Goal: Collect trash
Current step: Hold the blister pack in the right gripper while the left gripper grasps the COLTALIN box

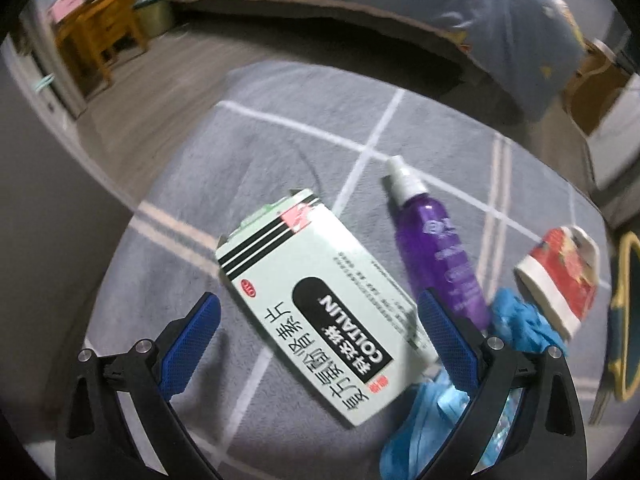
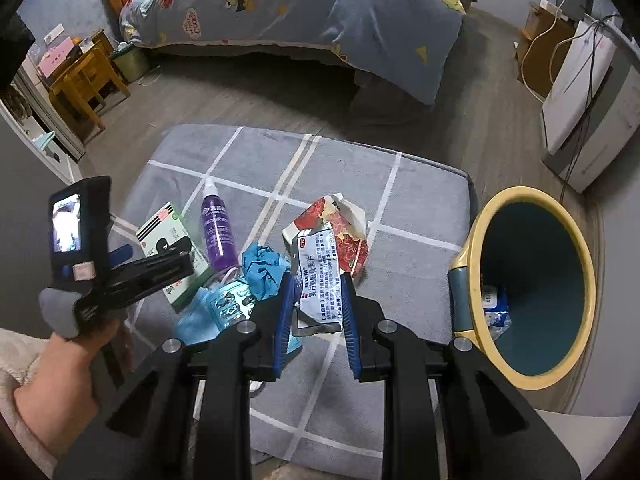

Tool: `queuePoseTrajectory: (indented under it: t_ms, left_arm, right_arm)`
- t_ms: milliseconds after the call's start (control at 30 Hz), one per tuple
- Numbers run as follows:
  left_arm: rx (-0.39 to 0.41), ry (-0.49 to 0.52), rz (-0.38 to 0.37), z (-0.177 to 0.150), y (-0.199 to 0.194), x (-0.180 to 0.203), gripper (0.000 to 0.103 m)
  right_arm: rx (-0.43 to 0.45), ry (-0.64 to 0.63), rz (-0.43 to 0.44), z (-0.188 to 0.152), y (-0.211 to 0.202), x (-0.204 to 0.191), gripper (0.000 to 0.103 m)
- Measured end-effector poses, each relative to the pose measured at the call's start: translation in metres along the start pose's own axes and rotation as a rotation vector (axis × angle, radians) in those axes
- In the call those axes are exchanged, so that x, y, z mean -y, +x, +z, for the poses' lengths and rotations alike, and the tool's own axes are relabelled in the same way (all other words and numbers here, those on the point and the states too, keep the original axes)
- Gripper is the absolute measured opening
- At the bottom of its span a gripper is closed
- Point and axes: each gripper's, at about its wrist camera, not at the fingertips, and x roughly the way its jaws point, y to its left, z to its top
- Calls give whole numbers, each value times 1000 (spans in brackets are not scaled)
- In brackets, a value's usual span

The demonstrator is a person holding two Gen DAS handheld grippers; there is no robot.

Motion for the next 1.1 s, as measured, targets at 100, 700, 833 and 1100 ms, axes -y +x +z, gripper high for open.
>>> queuePoseTrajectory:
  t_ms: [100,700,833,1100]
  left_arm:
    - [-10,-24,19,1,5,3,98]
    - [-72,65,1,-6,24,22,94]
    - [-62,76,-20,-2,22,13,82]
    - [-3,104,-38,4,7,-7,76]
  right_arm:
    - [5,-7,16,-1,-3,1,22]
    - [21,-7,48,-2,-10,7,22]
    - [24,-11,46,1,-9,4,22]
    - [32,-5,38,11,-7,-1,22]
